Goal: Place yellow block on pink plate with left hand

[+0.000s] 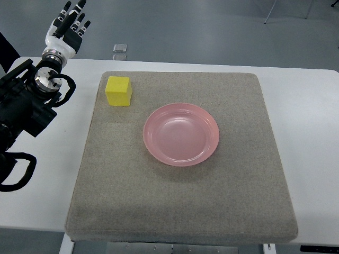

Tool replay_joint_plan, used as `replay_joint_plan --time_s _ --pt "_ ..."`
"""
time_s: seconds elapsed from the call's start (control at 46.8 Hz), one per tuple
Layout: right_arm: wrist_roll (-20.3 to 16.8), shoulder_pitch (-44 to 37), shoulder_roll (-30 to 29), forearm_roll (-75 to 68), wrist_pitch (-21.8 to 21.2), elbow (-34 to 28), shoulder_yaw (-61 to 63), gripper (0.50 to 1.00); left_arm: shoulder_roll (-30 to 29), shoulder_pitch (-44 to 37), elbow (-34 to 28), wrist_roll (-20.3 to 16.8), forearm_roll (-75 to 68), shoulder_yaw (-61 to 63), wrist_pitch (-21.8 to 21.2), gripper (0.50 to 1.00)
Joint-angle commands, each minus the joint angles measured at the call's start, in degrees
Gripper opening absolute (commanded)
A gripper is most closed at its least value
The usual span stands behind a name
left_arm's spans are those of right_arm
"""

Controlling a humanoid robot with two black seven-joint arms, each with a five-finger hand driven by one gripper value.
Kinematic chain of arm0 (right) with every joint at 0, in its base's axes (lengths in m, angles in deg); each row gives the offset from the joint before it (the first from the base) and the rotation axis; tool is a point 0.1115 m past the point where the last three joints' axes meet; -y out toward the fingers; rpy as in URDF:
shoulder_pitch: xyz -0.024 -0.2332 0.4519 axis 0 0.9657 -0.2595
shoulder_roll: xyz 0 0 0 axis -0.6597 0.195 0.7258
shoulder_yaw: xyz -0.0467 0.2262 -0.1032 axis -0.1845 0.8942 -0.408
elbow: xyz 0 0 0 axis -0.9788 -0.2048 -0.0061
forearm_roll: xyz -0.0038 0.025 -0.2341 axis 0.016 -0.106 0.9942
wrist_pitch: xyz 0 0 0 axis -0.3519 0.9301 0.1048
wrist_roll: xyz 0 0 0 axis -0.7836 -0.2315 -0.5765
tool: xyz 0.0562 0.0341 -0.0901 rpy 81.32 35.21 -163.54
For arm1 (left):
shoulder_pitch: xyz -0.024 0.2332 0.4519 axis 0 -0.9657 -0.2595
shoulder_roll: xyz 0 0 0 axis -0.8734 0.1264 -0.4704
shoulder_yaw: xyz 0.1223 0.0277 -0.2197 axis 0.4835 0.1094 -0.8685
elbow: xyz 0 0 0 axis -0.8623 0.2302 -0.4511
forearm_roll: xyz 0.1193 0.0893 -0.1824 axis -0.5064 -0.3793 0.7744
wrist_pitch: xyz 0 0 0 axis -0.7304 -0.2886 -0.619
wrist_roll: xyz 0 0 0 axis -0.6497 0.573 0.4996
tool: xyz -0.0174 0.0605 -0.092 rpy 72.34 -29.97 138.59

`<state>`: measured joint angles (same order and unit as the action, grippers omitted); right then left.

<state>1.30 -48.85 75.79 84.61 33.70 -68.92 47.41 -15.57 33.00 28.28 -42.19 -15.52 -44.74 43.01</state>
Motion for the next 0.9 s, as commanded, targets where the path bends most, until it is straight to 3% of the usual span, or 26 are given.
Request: replay_joint_plan --time_s 0.0,0.875 --pt "-0.07 0.04 0.0 0.0 0.0 0.0 0.0 0.924 -0.09 -0.01 -0.01 0.0 -0.01 0.07 -0.01 0.994" --pt "-0.07 0.04 0.0 0.0 0.0 0.0 0.0 0.924 -0.09 -0.09 -0.01 0.0 -0.1 0.24 -0.54 0.994"
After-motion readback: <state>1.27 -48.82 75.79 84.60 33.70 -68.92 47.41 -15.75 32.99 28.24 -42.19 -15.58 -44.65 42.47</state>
